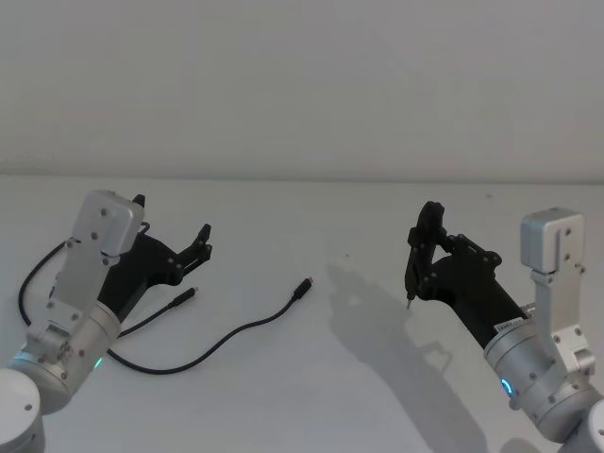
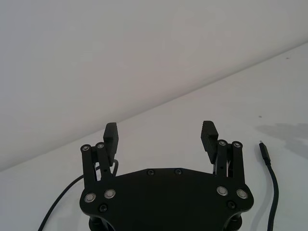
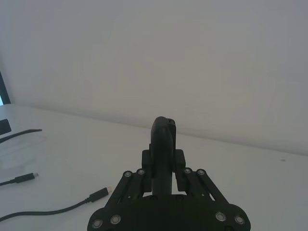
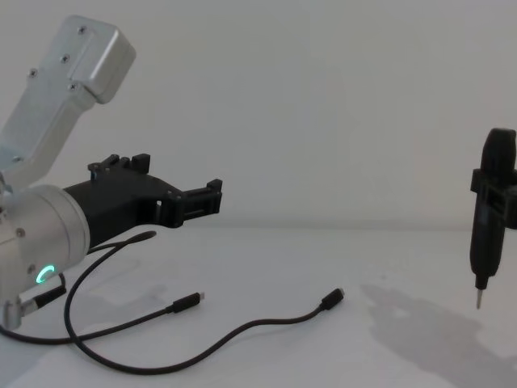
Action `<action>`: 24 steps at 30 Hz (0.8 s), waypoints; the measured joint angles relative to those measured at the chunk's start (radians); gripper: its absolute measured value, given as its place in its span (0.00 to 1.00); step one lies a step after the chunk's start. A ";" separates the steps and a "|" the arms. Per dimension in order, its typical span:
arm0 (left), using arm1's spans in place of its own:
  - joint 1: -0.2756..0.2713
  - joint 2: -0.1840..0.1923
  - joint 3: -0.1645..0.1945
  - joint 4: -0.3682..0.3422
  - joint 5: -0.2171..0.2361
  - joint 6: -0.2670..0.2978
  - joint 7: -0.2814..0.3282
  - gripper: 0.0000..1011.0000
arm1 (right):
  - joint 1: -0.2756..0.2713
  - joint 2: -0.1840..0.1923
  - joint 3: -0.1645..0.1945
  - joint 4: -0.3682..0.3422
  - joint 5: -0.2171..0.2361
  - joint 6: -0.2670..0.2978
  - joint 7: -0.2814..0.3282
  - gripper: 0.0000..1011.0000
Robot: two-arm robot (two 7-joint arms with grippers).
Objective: Pick up the data cable with the one hand.
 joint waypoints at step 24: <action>0.000 0.000 0.000 0.000 0.000 0.000 0.000 0.99 | 0.000 0.000 0.000 0.000 0.000 0.000 0.000 0.27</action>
